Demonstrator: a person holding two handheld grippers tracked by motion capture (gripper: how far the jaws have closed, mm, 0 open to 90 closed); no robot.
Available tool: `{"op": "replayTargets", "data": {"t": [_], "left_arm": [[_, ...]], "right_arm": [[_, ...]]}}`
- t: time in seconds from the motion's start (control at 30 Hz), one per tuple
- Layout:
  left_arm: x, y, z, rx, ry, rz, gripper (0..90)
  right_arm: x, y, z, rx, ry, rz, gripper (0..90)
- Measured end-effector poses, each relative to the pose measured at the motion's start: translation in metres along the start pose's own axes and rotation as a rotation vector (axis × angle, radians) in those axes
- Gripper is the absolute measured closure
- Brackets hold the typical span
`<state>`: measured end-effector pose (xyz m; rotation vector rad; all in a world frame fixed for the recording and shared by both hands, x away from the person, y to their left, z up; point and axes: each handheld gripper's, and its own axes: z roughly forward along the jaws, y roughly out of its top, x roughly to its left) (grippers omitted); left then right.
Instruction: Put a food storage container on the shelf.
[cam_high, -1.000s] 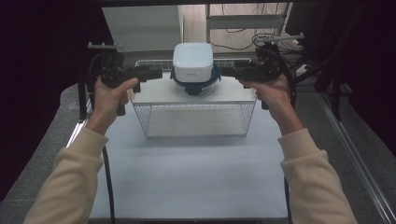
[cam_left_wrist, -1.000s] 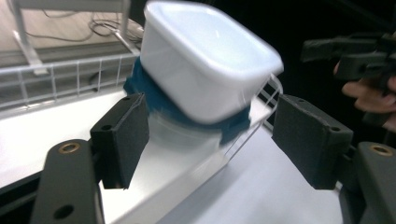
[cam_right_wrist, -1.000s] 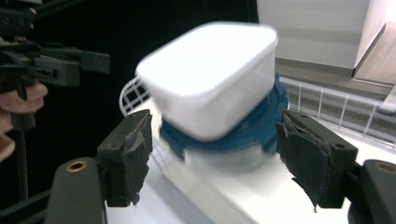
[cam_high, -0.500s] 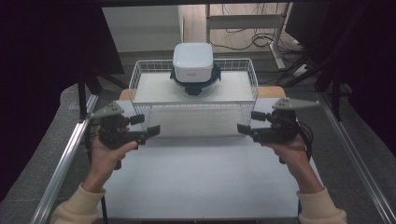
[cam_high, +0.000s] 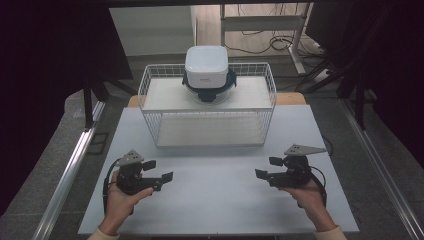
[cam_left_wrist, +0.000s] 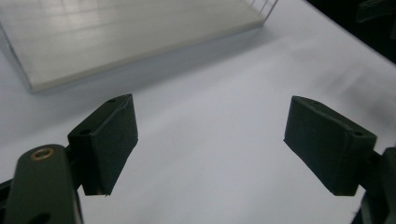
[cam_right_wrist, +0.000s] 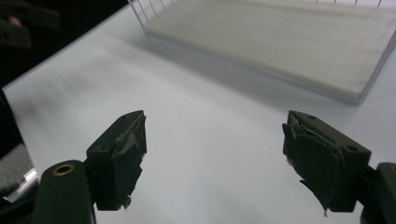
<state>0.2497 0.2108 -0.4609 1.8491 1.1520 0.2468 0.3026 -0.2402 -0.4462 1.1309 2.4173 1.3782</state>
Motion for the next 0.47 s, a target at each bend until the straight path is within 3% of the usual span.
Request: {"op": "replayTargets", "data": {"t": [0.17,0.47], "left_arm": [[0.0019,-0.0014,-0.0016,-0.013,0.017,0.005,16.9],[0.0063,-0.0041,-0.0026,-0.016,0.031,-0.009,16.6]], "right_arm": [[0.0009,-0.0040,0.0062,0.023,-0.014,-0.015,20.9],[0.0006,-0.0043,0.0045,-0.002,-0.023,-0.022,19.8]]}}
